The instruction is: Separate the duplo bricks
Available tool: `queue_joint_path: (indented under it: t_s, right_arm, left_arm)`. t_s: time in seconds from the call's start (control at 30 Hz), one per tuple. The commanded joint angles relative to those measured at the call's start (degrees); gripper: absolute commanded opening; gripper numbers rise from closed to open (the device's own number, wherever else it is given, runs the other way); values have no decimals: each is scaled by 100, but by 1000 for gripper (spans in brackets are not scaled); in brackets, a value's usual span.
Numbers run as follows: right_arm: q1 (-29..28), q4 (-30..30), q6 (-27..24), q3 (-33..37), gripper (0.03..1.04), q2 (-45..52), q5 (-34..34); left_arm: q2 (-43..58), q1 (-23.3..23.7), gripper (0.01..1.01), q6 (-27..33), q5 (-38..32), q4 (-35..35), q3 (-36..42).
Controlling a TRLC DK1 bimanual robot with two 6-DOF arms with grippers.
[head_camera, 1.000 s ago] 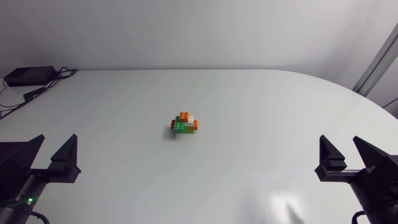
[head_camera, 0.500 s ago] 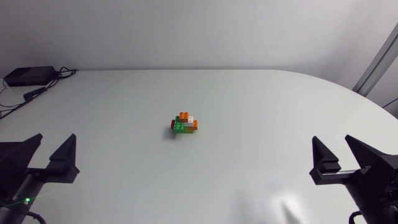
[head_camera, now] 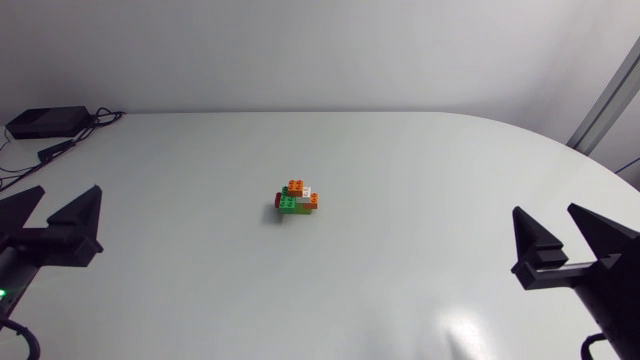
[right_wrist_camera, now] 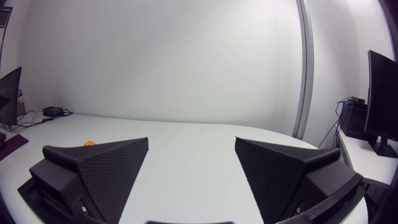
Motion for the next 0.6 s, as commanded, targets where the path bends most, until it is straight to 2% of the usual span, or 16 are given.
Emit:
queue_joint_path:
  t_s: [0.0, 0.33, 0.57]
  right_arm:
    - [57, -43, -32, 310, 1005, 383, -48]
    - [188, 62, -15, 1575, 1003, 2791, -355]
    - [320, 159, 73, 2120, 1003, 4206, -646]
  left_arm:
    - [416, -94, 984, -229, 136, -115, 419]
    - [2631, -85, 984, -633, 1191, -203, 1394]
    - [3835, -85, 982, -554, 1322, -159, 1842]
